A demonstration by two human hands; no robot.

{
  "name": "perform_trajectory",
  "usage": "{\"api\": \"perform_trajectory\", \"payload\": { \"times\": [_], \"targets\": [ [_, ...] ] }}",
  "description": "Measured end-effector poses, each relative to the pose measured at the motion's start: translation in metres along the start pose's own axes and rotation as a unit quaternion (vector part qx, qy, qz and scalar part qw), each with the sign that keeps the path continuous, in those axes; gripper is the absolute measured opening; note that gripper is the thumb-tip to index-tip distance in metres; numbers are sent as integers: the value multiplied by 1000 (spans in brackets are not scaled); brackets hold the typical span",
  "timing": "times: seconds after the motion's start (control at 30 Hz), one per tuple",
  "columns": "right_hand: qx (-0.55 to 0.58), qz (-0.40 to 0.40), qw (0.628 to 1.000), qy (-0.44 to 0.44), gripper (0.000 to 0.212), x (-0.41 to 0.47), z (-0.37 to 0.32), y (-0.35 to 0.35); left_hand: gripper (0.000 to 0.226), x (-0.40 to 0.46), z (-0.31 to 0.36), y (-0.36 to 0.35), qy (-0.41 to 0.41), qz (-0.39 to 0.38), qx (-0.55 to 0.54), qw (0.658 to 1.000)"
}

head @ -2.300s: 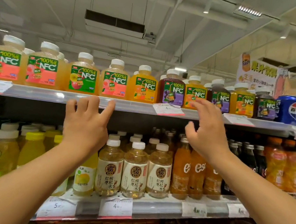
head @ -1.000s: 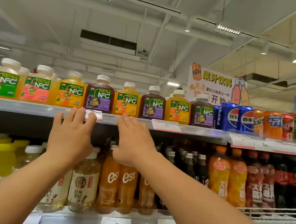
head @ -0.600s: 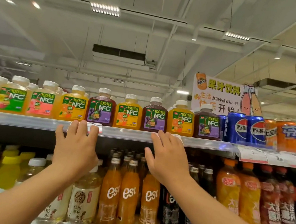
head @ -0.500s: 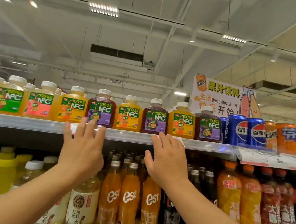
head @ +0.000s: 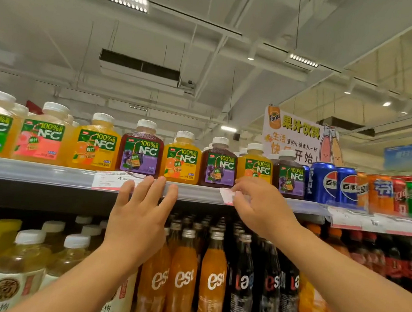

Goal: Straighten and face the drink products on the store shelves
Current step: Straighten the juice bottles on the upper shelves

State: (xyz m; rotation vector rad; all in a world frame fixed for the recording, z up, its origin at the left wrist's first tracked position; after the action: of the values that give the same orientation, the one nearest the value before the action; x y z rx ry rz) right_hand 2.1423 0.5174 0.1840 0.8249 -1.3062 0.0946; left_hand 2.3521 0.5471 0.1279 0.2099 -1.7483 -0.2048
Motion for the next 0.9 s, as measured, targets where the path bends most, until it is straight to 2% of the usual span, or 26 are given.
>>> {"api": "perform_trajectory", "payload": {
  "times": [0.07,0.17,0.3,0.47,0.53,0.63,0.7,0.83,0.9],
  "targets": [
    [28,63,996,-48,24,22,21,17,82,1,1,1,-2,14,0,1000],
    [51,128,979,-148,43,57,51,32,85,1,5,-1,7,14,-5,1000],
    [28,48,977,-206,60,91,74,18,87,1,4,-3,11,8,7,1000],
    [-84,-25,982,-169,68,113,86,12,88,1,4,-4,17,21,19,999],
    [-87,-23,983,-161,65,117,88,15,88,1,4,-4,18,21,25,999],
    [-71,-12,985,-160,42,121,90,23,85,1,4,-4,24,7,40,999],
    [-75,-7,985,-155,34,121,88,28,81,1,5,-3,37,-25,38,998],
    [-99,-7,984,-151,40,119,88,28,69,4,1,7,42,-91,21,995],
    [-112,-1,982,-149,39,118,88,28,59,19,-10,21,42,-53,-50,996]
  ]
}}
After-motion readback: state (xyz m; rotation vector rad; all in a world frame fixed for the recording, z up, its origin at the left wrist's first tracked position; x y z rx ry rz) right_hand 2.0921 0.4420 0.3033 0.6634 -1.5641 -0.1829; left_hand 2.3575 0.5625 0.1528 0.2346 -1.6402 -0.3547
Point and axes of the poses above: each hand's wrist, its own x-axis towards the middle knuckle, its own y-axis out of the back of the hand, z = x × y, the point moved 6 cm from there along x, towards the middle knuckle, and after that the axes turned 5 degrees about z, right-handed, at the moved point
